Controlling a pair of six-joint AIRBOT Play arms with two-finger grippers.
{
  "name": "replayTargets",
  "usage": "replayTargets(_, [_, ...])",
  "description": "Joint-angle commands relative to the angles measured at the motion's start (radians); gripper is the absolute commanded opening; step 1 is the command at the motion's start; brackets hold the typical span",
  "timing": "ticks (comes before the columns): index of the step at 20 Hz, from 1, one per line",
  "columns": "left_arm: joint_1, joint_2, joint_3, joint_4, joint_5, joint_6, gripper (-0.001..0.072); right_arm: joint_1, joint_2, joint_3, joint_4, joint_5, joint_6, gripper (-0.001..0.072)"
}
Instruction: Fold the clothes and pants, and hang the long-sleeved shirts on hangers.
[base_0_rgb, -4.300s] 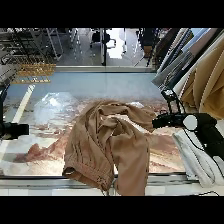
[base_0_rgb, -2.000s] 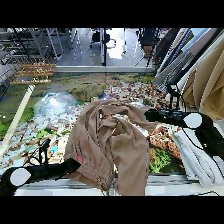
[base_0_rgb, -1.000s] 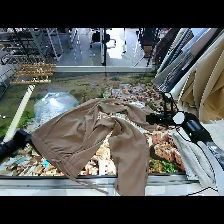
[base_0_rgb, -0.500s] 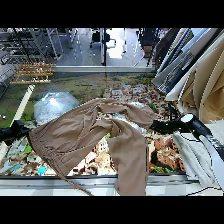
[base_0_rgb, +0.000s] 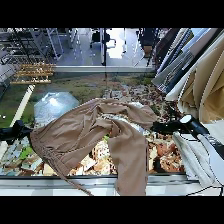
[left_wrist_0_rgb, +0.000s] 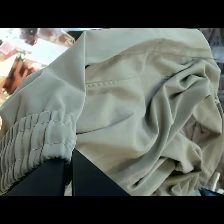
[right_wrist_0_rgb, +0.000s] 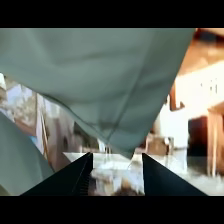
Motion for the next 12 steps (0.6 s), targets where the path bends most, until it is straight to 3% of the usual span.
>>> replayTargets(1, [0.001,-0.002,0.001,-0.039,-0.004,0.005,0.0008,0.045,-0.036,0.013,0.015,-0.106,-0.04,0.034])
replayTargets(2, [0.001,-0.002,0.001,-0.06,-0.003,0.005,0.0008,0.069,-0.039,0.023,0.023,-0.153,-0.041,0.0258])
replayTargets(3, [0.001,-0.002,0.002,-0.085,0.001,0.006,0.0008,0.092,-0.037,0.035,0.026,-0.193,-0.04,0.0024])
replayTargets(6, [0.04,0.005,0.097,-0.167,-0.013,0.012,0.0007,0.108,-0.001,0.143,-0.003,-0.092,-0.039,0.0021])
replayTargets(8, [0.093,0.025,0.253,-0.259,-0.036,0.011,0.0007,0.101,0.092,0.242,-0.088,-0.006,0.015,0.002])
replayTargets(12, [0.271,0.045,0.604,-0.691,-0.021,-0.04,0.0007,0.074,0.364,0.455,-0.16,0.04,0.113,0.002])
